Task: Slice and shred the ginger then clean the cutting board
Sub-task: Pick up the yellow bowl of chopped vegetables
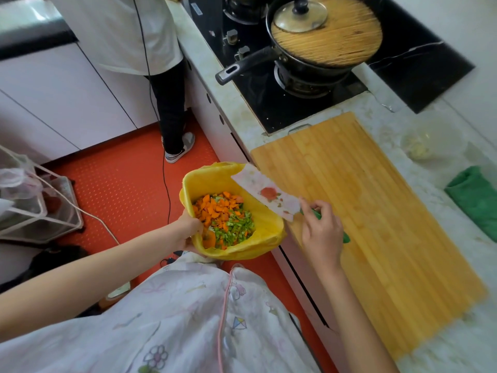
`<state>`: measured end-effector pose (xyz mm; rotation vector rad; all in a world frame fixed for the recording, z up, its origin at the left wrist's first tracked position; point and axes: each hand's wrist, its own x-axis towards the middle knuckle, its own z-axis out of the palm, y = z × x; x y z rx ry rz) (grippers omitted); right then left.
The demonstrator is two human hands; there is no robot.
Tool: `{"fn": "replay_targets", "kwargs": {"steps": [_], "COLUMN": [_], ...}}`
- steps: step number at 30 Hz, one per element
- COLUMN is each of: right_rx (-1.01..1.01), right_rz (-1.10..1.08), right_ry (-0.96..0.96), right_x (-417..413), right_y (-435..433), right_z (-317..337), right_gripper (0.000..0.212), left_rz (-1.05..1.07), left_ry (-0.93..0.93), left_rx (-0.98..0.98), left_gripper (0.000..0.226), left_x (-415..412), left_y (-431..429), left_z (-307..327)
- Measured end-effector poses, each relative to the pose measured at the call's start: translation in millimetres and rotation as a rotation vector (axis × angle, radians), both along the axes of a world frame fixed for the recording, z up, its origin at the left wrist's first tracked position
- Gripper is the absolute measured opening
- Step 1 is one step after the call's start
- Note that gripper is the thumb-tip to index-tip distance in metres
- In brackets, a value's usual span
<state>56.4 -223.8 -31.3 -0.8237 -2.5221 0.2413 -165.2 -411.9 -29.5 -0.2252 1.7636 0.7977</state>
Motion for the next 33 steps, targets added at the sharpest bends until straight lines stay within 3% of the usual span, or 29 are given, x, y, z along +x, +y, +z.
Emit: {"fn": "replay_targets", "kwargs": {"steps": [4, 7, 11, 25, 28, 30, 33], "right_rx": [-0.44, -0.508, -0.595, -0.512, -0.381, -0.177, 0.079], "right_rz": [-0.351, -0.602, -0.722, -0.267, -0.141, -0.092, -0.017], "right_ry": [0.061, 0.046, -0.029, -0.196, -0.077, 0.025, 0.013], "right_x": [2, 8, 18, 2, -2, -4, -6], "right_y": [23, 50, 78, 5, -7, -12, -13], "right_z": [-4, 1, 4, -18, -13, -4, 5], "right_gripper": [0.041, 0.043, 0.045, 0.044, 0.043, 0.043, 0.044], "left_rz": [0.008, 0.028, 0.033, 0.041, 0.035, 0.043, 0.04], "left_ry": [0.001, -0.007, -0.01, -0.007, -0.003, -0.002, 0.003], "left_rx": [-0.005, -0.002, -0.008, -0.013, -0.017, -0.022, -0.025], "left_gripper": [0.072, 0.072, 0.073, 0.075, 0.074, 0.074, 0.073], "left_x": [2, 3, 5, 10, 11, 11, 11], "left_y": [-1, -4, -6, -5, -4, -3, -3], "left_z": [-2, -6, -10, -7, -7, -6, -4]}}
